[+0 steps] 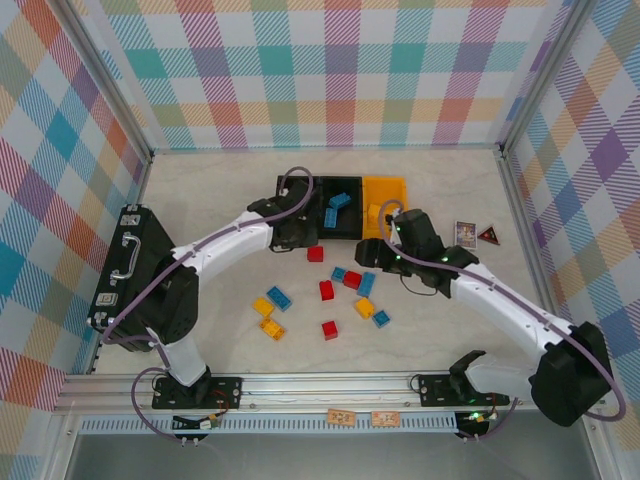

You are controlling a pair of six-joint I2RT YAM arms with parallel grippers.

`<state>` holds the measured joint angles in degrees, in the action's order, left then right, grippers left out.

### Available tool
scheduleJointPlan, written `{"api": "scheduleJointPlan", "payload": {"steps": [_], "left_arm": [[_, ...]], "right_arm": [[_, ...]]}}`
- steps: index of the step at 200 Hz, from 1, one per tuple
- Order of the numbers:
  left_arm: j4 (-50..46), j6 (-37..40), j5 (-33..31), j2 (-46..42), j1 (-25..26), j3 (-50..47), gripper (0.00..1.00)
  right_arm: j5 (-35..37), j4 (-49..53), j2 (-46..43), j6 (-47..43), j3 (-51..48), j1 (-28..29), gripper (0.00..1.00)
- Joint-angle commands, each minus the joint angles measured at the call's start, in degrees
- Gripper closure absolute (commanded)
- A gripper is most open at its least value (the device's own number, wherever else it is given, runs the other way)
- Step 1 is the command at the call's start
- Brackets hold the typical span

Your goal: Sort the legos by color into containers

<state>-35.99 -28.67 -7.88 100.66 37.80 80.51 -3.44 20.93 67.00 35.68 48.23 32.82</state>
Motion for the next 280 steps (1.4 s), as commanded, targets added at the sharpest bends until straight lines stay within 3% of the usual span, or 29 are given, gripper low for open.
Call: {"api": "scheduleJointPlan", "payload": {"steps": [1, 36, 172, 243, 280], "left_arm": [[-0.9, 0.2, 3.4, 2.1, 2.1, 5.5, 0.76], [-1.9, 0.5, 5.4, 8.8, 4.5, 15.9, 0.76], [-10.9, 0.9, 12.3, 37.7, 7.3, 57.1, 0.75], [-9.8, 1.0, 12.6, 43.2, 7.3, 61.0, 0.71], [-9.8, 1.2, 11.7, 44.4, 7.3, 61.7, 0.64]], "right_arm": [[0.6, 3.8, -3.3, 1.9, -2.2, -3.0, 0.3], [-0.6, 5.5, -8.9, 3.1, -5.0, -7.5, 0.29], [0.4, 10.3, -18.0, 3.3, -8.5, -13.1, 0.28], [0.6, 11.7, -19.7, 2.6, -8.8, -14.5, 0.28], [0.0, 11.4, -19.1, 2.3, -8.4, -15.0, 0.28]]}}
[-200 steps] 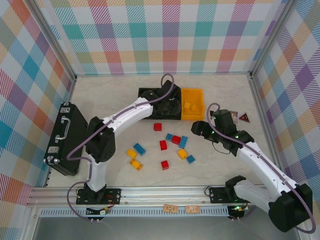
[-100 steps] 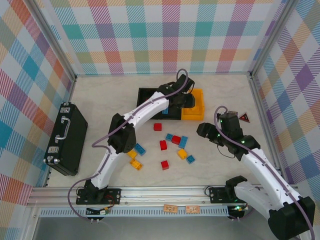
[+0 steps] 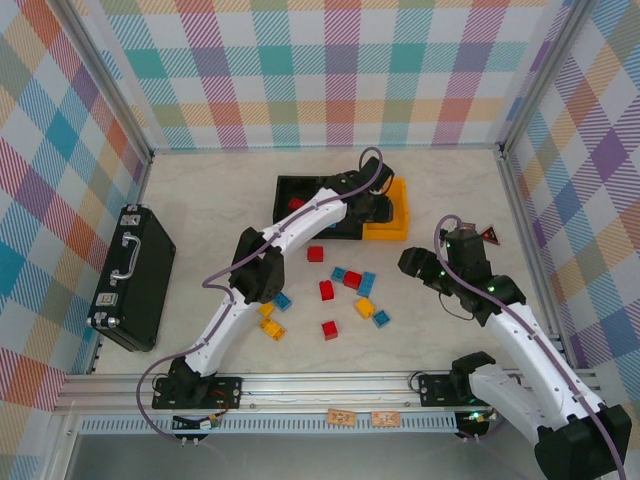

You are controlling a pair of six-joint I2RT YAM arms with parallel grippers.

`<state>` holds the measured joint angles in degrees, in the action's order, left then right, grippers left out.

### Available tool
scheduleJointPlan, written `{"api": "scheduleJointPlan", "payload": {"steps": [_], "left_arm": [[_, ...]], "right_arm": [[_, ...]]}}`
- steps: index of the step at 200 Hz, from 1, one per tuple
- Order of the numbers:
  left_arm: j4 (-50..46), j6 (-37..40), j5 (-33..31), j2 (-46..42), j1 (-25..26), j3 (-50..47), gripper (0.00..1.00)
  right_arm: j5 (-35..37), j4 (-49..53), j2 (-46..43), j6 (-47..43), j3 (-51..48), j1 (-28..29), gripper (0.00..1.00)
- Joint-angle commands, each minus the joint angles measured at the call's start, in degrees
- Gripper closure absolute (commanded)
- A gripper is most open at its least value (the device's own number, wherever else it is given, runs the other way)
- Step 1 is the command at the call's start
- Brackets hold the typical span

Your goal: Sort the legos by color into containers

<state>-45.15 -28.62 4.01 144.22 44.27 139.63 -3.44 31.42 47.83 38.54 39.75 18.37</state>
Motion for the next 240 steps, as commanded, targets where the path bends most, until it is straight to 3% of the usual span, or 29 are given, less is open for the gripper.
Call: {"api": "scheduleJointPlan", "payload": {"steps": [1, 46, 95, 183, 240], "left_arm": [[-0.7, 1.2, -0.2, 0.8, 0.9, 2.5, 0.63], [-0.6, 1.2, -0.5, 0.2, 0.8, 2.9, 0.47], [-0.7, 1.6, -0.1, -6.0, 0.9, -0.3, 0.46], [9.8, 2.2, 2.1, -28.4, 0.8, -32.8, 0.44], [17.7, -2.3, 3.9, -43.0, -2.4, -57.0, 0.43]], "right_arm": [[0.0, 0.9, 0.0, -0.5, 0.0, -0.5, 0.28], [-0.4, 0.7, 0.6, -0.7, 0.1, -0.8, 0.28], [-0.7, 0.8, 0.6, -0.9, 0.1, -0.9, 0.28], [-5.2, -1.0, 3.1, -3.6, 0.1, -0.9, 0.28], [-8.8, -3.9, 8.0, -4.5, 0.8, 1.3, 0.3]]}}
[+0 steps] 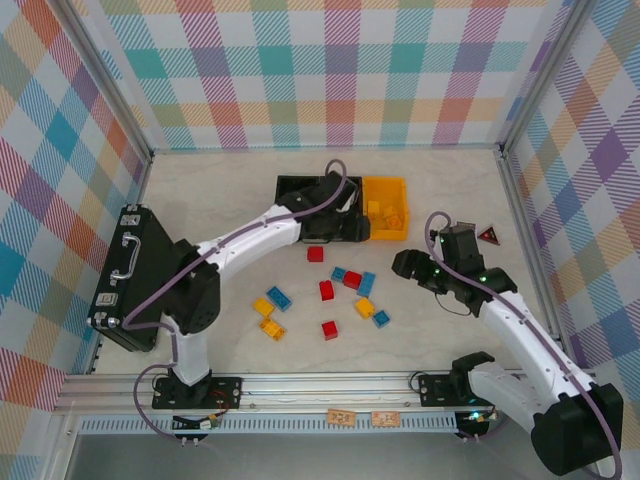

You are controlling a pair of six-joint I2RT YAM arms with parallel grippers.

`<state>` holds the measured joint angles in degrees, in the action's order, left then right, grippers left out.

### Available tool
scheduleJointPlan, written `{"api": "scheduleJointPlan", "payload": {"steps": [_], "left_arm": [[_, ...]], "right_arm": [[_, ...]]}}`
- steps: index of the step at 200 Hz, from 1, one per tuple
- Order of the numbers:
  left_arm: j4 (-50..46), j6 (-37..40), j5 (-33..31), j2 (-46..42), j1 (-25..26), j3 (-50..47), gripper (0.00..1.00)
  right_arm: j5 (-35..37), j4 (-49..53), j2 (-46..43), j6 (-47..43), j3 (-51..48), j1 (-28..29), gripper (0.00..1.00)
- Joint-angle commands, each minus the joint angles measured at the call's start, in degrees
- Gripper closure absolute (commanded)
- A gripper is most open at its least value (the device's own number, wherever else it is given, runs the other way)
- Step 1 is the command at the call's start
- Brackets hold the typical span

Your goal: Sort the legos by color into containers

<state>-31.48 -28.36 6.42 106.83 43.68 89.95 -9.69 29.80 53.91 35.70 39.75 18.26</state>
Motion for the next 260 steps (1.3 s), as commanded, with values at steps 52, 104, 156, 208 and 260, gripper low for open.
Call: {"api": "scheduleJointPlan", "payload": {"steps": [52, 104, 156, 208, 260], "left_arm": [[4.6, -5.6, 0.4, -15.4, -4.1, -21.6, 0.43], [2.9, -9.1, 1.8, -16.8, -3.1, -27.0, 0.42], [1.8, -10.7, 1.4, -12.2, 0.8, -26.9, 0.38], [0.0, -10.3, 1.0, -6.3, 2.3, -24.0, 0.37], [-3.5, -8.4, -0.2, -1.2, 3.3, -19.3, 0.37]], "right_arm": [[0.1, -2.5, 11.0, -4.3, 5.9, 8.4, 0.31], [-1.3, -5.3, 15.8, -3.0, 6.6, 9.9, 0.31], [-5.4, -5.5, 16.3, -5.2, 5.4, 11.6, 0.32], [-4.9, -5.4, 14.8, -4.4, 2.6, 12.1, 0.32], [-4.9, -6.6, 15.2, -3.8, 2.1, 12.0, 0.32]]}}
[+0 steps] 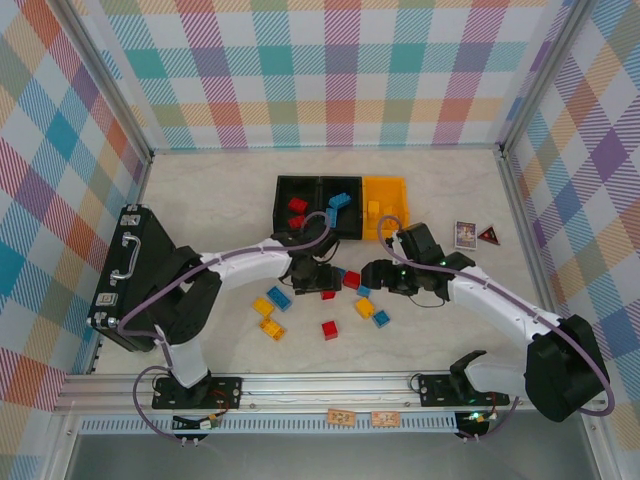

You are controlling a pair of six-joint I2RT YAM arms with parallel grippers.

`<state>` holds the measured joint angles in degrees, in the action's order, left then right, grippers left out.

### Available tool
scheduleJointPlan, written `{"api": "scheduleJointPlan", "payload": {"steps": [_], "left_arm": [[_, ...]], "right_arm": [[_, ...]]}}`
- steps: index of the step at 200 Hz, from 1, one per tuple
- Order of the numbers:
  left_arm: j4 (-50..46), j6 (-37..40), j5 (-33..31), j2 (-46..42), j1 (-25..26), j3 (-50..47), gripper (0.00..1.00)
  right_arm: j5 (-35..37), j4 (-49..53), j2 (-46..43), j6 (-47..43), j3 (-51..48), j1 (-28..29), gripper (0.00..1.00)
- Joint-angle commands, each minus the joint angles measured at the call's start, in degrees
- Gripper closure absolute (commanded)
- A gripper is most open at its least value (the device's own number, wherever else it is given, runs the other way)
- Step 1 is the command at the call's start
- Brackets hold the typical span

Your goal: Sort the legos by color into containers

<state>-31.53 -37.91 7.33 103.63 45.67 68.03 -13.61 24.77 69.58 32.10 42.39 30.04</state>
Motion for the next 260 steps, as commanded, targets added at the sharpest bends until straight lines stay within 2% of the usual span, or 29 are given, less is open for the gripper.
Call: {"api": "scheduleJointPlan", "payload": {"steps": [1, 40, 75, 105, 139, 182, 260], "left_arm": [[-3.6, 1.2, -1.1, 2.1, 1.3, 2.7, 0.38], [-4.6, 1.3, -2.1, 3.6, 1.3, 3.4, 0.42], [-5.6, 1.4, -2.8, 3.8, 1.3, 4.1, 0.61], [-6.1, 1.4, -4.2, 2.2, 1.3, 3.5, 0.72], [-7.2, 1.7, -7.7, -1.7, 0.6, 2.4, 0.75], [-10.4, 5.5, -10.1, -5.8, -4.0, 5.1, 0.76], [-13.6, 12.2, -11.9, -2.9, -13.2, 17.6, 0.76]], "right_arm": [[-0.9, -1.6, -0.5, -0.2, -0.6, 0.3, 0.32], [-0.6, -1.7, -0.3, -0.2, -0.5, 0.2, 0.32], [-0.3, -1.9, -0.1, -0.1, -0.6, 0.3, 0.32], [-1.4, -2.7, -0.1, -0.2, -1.0, 0.3, 0.32], [-3.5, -4.1, -0.3, -0.1, -0.8, 0.3, 0.32], [-4.5, -5.0, 0.5, 0.2, 2.1, 0.4, 0.32], [-4.7, -7.8, 7.0, 2.0, 10.0, 0.9, 0.32]]}}
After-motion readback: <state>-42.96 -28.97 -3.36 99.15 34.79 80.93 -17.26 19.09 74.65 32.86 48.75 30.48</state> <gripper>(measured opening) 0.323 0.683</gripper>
